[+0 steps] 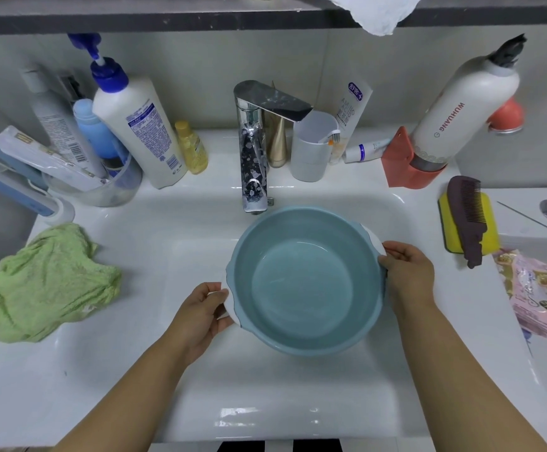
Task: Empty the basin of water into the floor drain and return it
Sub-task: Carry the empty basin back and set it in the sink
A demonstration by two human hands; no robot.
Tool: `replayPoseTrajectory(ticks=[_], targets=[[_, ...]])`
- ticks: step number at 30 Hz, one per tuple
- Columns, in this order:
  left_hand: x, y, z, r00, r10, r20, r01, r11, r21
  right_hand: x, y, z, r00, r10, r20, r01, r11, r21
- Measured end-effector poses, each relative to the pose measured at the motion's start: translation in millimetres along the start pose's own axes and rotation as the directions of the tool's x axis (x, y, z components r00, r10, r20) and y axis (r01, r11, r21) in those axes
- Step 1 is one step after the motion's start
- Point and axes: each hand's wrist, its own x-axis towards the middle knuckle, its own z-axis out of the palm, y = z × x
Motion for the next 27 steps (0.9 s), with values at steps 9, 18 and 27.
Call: replayPoseTrajectory(ticks=[9, 18, 27], targets=[[-0.9, 1.5, 0.1, 1.000, -0.006, -0.026, 0.005, 0.999, -0.051, -3.4, -0.2, -0.9, 1.000, -0.015, -0.006, 0.015, 1.000, 0.009], [-1.0, 2.2, -4.1, 0.998, 0.018, -0.057, -0.020, 0.999, -0.042, -4.2, 1.2, -6.5, 1.000, -0.021, 0.000, 0.021, 1.000, -0.016], [-6.1, 4.6, -7.9, 0.990, 0.074, -0.121, -0.079, 0.996, -0.032, -12.0, -8.5, -13.7, 0.994, -0.104, -0.028, 0.101, 0.990, -0.102]])
